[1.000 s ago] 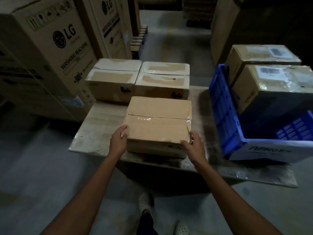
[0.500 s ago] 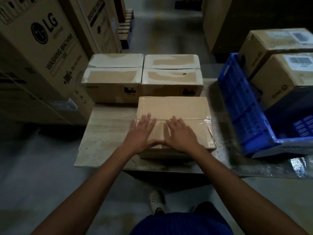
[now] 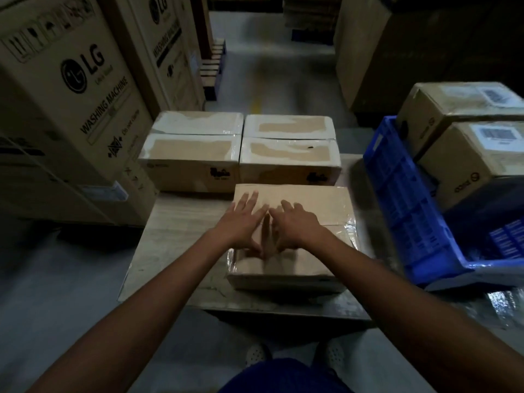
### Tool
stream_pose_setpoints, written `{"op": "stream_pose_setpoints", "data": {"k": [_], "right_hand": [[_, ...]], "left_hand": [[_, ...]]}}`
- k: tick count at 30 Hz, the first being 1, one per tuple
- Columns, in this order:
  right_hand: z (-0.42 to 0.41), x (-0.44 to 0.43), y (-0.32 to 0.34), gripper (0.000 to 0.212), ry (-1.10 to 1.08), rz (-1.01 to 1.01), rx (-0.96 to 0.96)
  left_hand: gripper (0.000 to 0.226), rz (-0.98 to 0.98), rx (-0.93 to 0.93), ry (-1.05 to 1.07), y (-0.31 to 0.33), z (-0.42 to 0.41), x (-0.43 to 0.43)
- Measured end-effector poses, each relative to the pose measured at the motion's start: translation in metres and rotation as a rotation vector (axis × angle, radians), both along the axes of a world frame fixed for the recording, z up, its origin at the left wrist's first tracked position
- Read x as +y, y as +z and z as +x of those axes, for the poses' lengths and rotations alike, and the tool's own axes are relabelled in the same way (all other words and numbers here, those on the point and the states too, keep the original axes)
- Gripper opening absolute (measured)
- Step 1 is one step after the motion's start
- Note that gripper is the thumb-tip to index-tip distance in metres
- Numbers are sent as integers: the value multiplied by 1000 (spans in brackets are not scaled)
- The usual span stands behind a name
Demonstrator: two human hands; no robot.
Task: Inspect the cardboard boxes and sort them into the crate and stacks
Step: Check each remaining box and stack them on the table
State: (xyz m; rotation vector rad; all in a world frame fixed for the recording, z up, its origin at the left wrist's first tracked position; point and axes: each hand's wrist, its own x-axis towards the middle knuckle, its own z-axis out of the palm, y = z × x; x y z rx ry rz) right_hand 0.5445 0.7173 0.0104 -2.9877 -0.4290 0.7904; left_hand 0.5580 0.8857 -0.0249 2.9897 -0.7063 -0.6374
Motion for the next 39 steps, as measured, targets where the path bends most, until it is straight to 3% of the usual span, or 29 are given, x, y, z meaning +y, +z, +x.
{"op": "stream_pose_setpoints", "data": {"k": [3, 6, 11, 15, 25, 33, 39], "right_hand": [[20, 8, -18, 122, -28, -6, 150], [24, 7, -27, 127, -26, -20, 172], [23, -1, -17, 111, 16, 31, 97], [36, -21, -20, 120, -79, 20, 63], [38, -47, -17, 104, -77, 22, 31], [41, -80, -14, 113, -142, -55, 45], [30, -96, -12, 95, -163, 43, -14]], "left_hand": [[132, 31, 115, 50, -5, 12, 1], [137, 66, 133, 65, -5, 15, -7], [137, 49, 150, 81, 6, 24, -24], [137, 14, 136, 74, 1, 35, -39], [142, 3, 197, 97, -6, 42, -51], [138, 1, 192, 43, -9, 43, -83], [130, -16, 212, 8, -4, 42, -94]]}}
